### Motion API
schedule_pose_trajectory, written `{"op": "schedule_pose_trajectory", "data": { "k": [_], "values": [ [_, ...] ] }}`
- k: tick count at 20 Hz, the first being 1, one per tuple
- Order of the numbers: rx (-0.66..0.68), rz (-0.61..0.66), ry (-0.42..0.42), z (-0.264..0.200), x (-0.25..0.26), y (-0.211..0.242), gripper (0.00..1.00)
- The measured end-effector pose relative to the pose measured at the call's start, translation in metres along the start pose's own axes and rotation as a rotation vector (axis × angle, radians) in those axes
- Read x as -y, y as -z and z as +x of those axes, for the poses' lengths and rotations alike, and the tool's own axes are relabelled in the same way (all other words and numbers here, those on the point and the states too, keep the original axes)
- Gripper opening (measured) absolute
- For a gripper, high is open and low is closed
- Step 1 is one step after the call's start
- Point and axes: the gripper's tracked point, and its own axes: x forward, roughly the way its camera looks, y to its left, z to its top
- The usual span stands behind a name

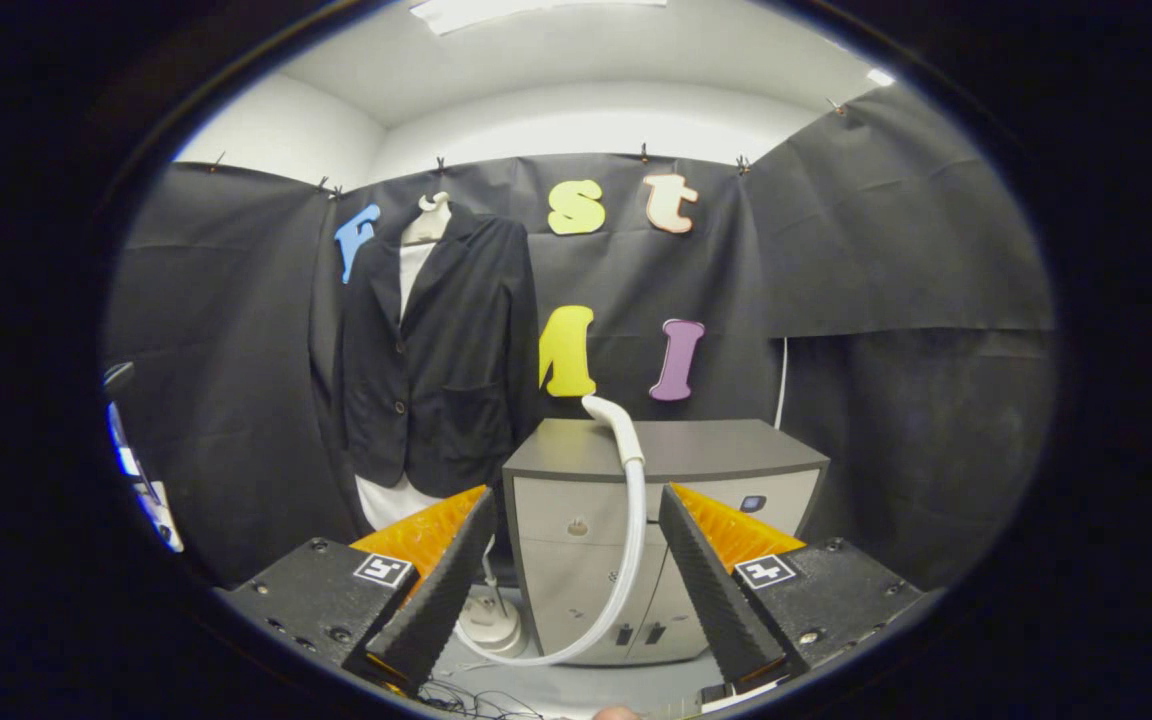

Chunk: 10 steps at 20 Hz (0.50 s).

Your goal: Iron the clothes twice with a garment steamer, once on the left side and once on the right side.

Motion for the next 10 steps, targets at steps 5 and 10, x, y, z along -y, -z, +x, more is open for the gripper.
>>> {"op": "schedule_pose_trajectory", "data": {
  "k": [5, 10],
  "values": [
    [-0.003, -0.02, -0.003, -0.001, -0.011, 0.002, 1.0],
    [-0.006, -0.001, 0.008, 0.008, -0.019, -0.005, 1.0]
  ]
}}
